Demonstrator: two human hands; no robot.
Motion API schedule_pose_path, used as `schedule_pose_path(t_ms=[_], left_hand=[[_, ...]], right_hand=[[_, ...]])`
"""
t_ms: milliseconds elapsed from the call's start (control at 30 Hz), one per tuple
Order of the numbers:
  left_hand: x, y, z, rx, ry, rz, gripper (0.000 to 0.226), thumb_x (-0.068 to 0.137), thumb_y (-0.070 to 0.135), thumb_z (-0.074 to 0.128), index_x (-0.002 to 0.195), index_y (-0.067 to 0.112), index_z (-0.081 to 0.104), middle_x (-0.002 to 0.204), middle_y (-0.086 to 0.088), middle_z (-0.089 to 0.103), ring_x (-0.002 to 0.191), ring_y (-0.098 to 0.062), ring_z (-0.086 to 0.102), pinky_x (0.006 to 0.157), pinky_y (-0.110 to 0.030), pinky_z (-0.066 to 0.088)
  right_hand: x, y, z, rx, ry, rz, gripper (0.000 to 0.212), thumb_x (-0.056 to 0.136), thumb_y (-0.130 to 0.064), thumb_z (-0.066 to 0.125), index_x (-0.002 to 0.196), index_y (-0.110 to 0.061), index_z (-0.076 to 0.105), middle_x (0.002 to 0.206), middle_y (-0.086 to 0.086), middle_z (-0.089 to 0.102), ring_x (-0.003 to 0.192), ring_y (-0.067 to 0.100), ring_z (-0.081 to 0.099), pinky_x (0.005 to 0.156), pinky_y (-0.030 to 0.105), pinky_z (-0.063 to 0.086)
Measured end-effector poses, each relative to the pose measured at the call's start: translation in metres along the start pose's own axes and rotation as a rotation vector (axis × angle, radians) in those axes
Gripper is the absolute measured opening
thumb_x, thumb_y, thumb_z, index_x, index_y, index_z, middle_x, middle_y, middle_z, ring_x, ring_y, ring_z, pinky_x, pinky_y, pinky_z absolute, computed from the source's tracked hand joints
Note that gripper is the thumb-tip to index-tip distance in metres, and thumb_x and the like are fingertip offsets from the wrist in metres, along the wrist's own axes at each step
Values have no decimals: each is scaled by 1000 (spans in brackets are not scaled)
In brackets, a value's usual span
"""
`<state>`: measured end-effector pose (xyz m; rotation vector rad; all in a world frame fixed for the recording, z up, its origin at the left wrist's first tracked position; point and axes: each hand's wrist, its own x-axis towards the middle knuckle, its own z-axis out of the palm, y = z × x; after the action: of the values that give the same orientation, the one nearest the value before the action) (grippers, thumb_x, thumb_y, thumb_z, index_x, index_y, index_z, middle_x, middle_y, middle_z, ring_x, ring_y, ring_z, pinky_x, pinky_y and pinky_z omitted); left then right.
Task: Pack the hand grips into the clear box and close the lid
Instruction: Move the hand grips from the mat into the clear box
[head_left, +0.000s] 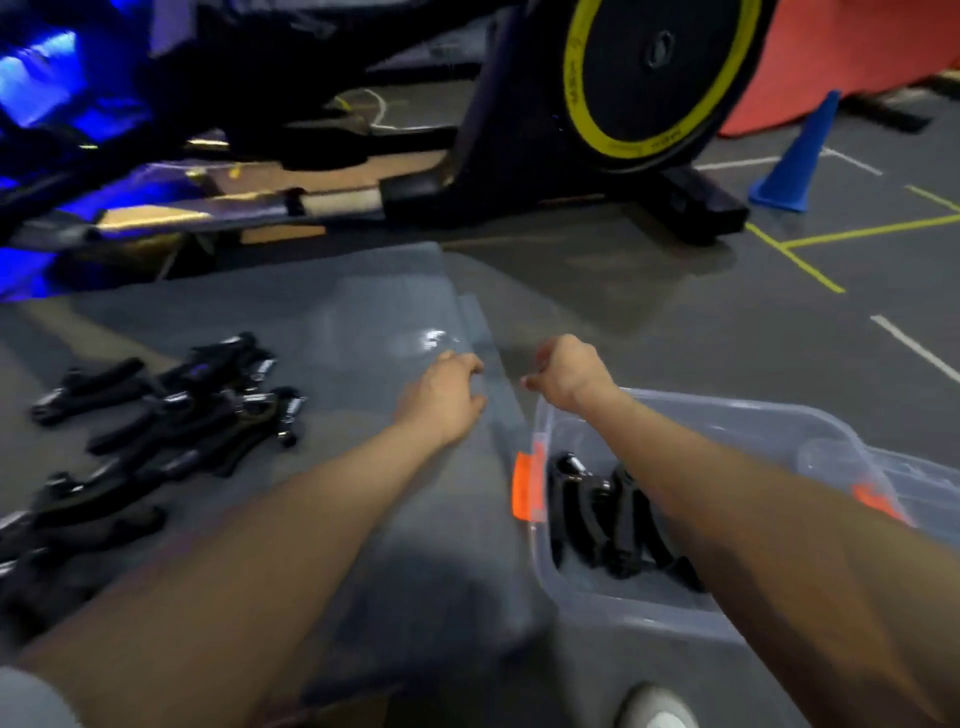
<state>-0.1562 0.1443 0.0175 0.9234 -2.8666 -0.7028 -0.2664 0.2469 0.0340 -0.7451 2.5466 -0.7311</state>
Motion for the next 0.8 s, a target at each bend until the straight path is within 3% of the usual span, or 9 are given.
schedule_pose_path(t_ms=[333,600,800], left_hand=[[-62,-165,-86,-3,123,-278,38,87,23,59,124,15,54,128,-11,50,120,-29,52,103,-36,42],[-63,-275,-71,-26,94,-443,45,87,23,59,131,16,49,132,-8,46,123,-27,49,106,-41,40],[-40,-306,-41,8,46,-454,44,90,20,54,132,12,44,131,-9,45,124,-28,44,103,-41,41]], right_hand=[[-7,-155,118,-55,-194,-239,42,85,-20,68,123,-2,59,125,16,62,119,30,57,102,32,43],[14,-195,214,-43,-298,-203,35,84,-18,69,115,-5,60,121,16,63,113,31,59,95,33,47],[42,-196,245,-59,-300,-161,31,85,-15,65,115,-7,60,119,11,65,110,27,61,90,30,48]])
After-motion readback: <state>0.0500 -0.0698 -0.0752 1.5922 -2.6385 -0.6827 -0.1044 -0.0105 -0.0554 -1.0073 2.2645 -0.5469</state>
